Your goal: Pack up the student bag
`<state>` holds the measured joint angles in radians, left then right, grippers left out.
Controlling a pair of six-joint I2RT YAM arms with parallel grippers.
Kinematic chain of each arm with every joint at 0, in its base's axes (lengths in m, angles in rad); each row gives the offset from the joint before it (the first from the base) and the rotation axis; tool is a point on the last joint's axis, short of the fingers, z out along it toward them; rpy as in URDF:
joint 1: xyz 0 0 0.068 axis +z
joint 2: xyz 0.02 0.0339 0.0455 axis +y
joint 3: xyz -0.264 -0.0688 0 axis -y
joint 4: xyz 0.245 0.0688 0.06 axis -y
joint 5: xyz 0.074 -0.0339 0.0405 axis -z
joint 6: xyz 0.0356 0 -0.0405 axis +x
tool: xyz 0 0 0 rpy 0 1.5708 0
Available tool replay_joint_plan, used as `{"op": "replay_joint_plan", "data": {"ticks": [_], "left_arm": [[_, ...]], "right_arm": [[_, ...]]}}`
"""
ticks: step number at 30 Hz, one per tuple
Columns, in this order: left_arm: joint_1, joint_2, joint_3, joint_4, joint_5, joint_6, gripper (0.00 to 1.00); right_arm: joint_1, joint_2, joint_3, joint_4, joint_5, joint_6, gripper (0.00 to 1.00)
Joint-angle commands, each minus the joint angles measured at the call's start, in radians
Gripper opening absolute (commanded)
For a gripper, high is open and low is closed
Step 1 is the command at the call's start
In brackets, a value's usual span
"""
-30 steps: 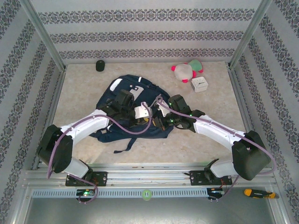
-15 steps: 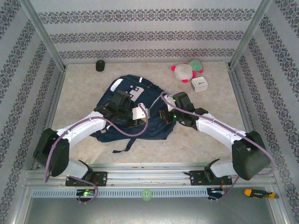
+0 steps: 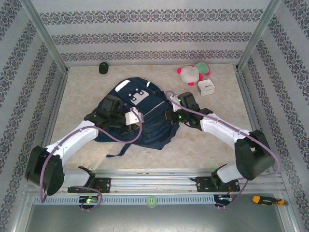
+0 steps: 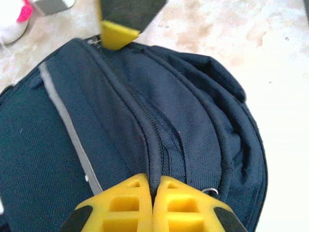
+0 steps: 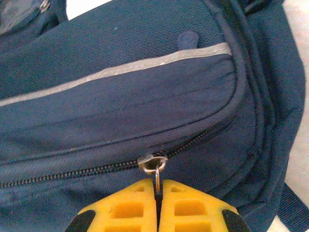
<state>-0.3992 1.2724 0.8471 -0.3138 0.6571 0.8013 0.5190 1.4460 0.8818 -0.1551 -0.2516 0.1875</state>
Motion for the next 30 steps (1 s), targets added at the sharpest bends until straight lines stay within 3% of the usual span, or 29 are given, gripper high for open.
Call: {"op": "replay_joint_plan", "data": {"ticks": [1,4,9,16,23,26,28,30], "left_arm": [[0.073,-0.057,-0.027,-0.071,-0.107,0.005,0.01],[0.087,-0.100,-0.048,-0.066,-0.131,-0.014,0.17],[0.044,-0.140,-0.017,-0.074,-0.048,-0.115,0.47],[-0.123,-0.064,0.016,0.053,-0.187,-0.219,0.63],[-0.156,0.091,0.063,0.133,-0.277,-0.223,0.65],[-0.155,0.138,0.081,0.166,-0.263,-0.223,0.60],[-0.155,0.171,0.105,0.160,-0.232,-0.223,0.48],[-0.156,0.183,0.112,0.152,-0.220,-0.209,0.20]], "right_arm": [[0.073,-0.063,-0.050,0.041,0.088,0.080,0.00],[0.113,-0.069,-0.061,0.050,0.110,0.113,0.00],[0.134,-0.067,-0.066,0.069,0.093,0.118,0.00],[0.136,-0.050,-0.053,0.078,0.049,0.108,0.00],[0.136,-0.047,-0.049,0.080,0.042,0.107,0.00],[0.139,-0.046,-0.045,0.082,0.028,0.107,0.00],[0.141,-0.047,-0.044,0.081,0.029,0.106,0.00],[0.136,-0.050,-0.047,0.076,0.045,0.110,0.00]]}}
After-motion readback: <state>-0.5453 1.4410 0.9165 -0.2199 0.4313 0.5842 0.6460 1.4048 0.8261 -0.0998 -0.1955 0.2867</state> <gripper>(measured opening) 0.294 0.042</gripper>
